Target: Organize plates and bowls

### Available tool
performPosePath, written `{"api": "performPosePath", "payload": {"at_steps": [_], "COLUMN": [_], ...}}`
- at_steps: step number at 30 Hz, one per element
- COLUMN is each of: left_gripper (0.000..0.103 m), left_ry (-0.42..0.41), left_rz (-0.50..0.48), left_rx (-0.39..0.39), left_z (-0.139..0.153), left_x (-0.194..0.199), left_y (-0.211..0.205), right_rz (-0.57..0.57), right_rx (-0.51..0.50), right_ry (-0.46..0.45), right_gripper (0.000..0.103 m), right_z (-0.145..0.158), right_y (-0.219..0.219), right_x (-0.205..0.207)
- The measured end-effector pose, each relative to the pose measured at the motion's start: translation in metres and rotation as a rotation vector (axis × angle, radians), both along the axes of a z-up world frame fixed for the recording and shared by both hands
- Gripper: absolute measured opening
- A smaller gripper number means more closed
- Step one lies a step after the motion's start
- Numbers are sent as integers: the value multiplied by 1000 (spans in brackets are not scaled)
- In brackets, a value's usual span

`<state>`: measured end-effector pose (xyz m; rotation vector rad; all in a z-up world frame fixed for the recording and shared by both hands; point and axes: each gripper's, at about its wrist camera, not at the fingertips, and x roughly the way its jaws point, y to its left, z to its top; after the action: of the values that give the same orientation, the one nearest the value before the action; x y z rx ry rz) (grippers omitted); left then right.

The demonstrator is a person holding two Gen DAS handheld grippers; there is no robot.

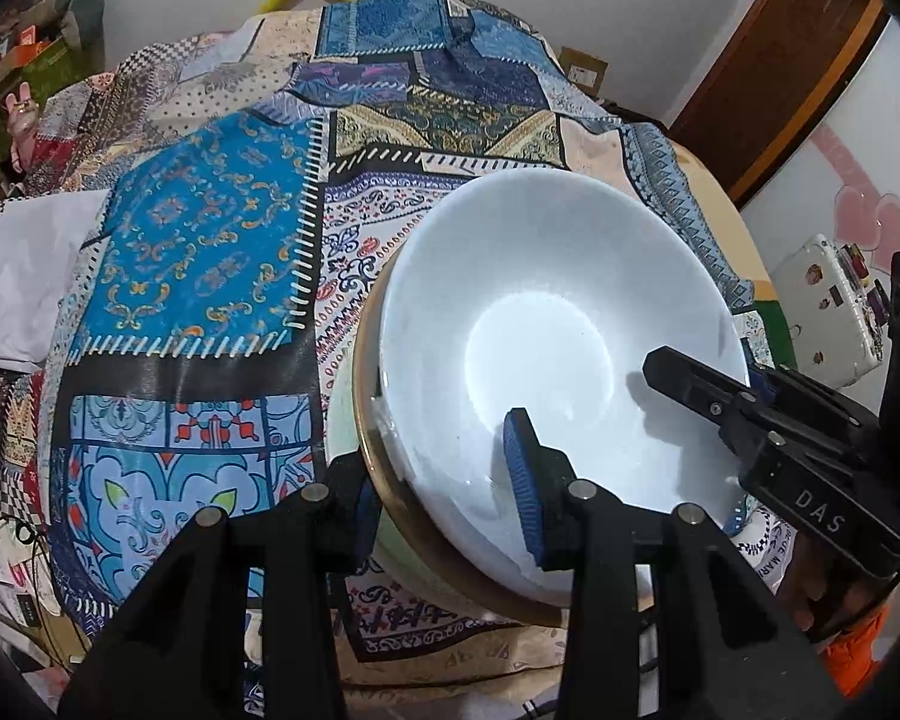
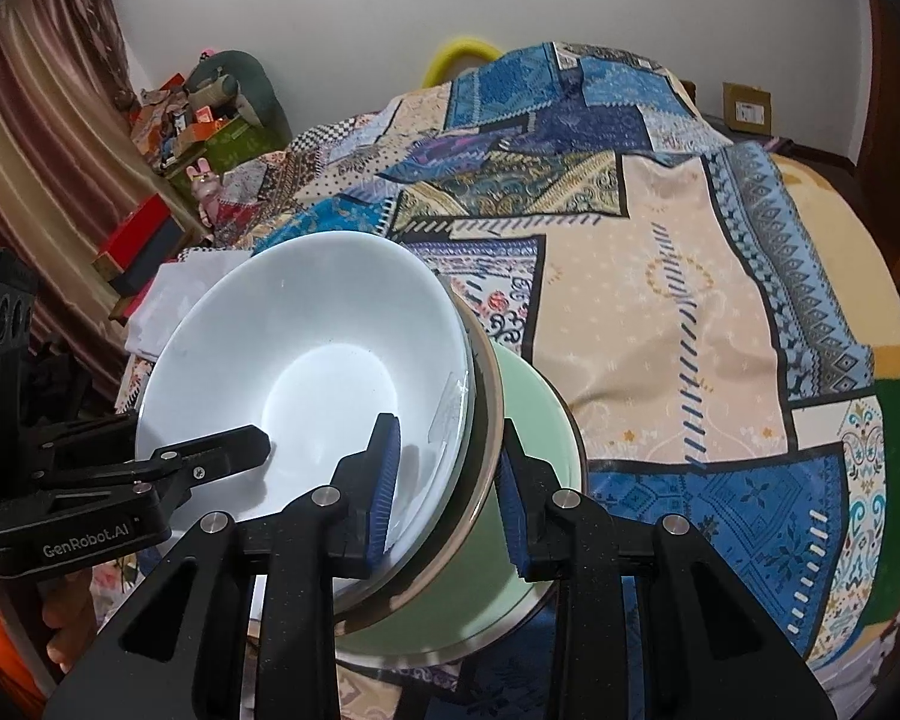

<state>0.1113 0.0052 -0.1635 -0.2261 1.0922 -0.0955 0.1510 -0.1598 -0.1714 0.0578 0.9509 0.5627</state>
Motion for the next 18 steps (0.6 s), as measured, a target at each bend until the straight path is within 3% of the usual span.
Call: {"api": "performPosePath", "payload": {"at_steps": [6,18], "left_gripper": [38,37], "left_ry": [41,57], "left_rz": [-5,-4], "left_rx": [-6,-51], "left_z": [-17,-26], "left_x": [9,9], "left_y": [-2,7], "right_rz": [-5,9], "right_rx": [-11,-27], "right_ry": [46,13], "right_gripper": [28,30], "right_z": [-16,-15], "right_y": [-3,2], "right_x": [6,3]}}
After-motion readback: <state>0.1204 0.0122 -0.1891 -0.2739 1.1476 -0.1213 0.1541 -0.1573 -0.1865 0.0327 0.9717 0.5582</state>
